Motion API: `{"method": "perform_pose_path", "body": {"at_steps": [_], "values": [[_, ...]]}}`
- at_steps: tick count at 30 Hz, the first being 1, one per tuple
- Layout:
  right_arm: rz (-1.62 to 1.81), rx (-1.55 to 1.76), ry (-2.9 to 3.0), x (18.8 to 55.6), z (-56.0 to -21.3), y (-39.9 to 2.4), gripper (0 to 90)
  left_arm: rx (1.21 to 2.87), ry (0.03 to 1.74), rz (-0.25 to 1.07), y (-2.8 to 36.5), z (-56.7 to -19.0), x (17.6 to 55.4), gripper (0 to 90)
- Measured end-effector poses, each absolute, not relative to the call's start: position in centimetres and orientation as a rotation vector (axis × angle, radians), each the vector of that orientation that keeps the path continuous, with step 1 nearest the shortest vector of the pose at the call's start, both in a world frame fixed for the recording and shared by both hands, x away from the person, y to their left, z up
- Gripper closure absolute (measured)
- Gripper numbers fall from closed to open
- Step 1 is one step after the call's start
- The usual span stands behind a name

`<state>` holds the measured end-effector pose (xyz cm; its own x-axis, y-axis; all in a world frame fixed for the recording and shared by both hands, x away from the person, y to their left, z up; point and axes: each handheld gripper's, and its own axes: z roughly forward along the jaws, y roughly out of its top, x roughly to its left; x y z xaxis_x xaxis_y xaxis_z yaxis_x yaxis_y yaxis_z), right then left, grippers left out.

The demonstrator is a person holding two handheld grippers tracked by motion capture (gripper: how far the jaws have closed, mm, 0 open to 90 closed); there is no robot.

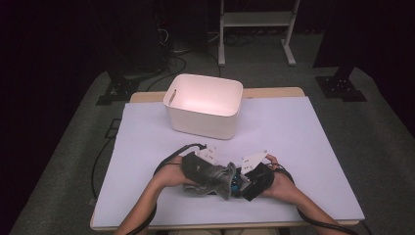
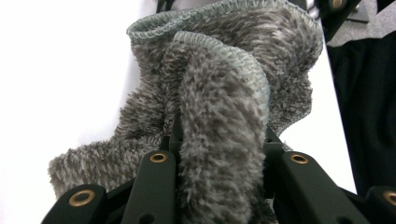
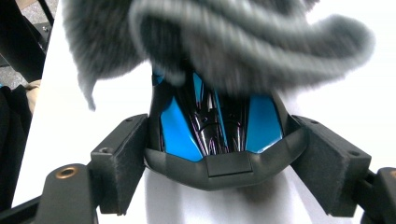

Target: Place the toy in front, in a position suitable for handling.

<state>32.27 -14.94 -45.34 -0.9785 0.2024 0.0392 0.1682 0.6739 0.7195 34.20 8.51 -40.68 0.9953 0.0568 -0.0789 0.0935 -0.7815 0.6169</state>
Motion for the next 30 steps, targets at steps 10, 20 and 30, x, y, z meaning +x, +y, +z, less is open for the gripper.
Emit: {"method": "perform_pose_path", "body": {"at_steps": [10,20,30], "values": [[1.212,0.302,2.831,32.3,-45.4,-15.1,21.2,2.451,0.259,-0.072,14.5,-42.3,33.8,67.3],[1.211,0.305,2.833,32.3,-45.4,-15.1,21.2,2.405,0.271,-0.078,14.1,-42.1,34.5,69.1],[1.203,0.294,2.827,32.2,-45.4,-15.1,20.9,2.423,0.106,-0.117,7.5,-41.1,35.9,70.5]]}}
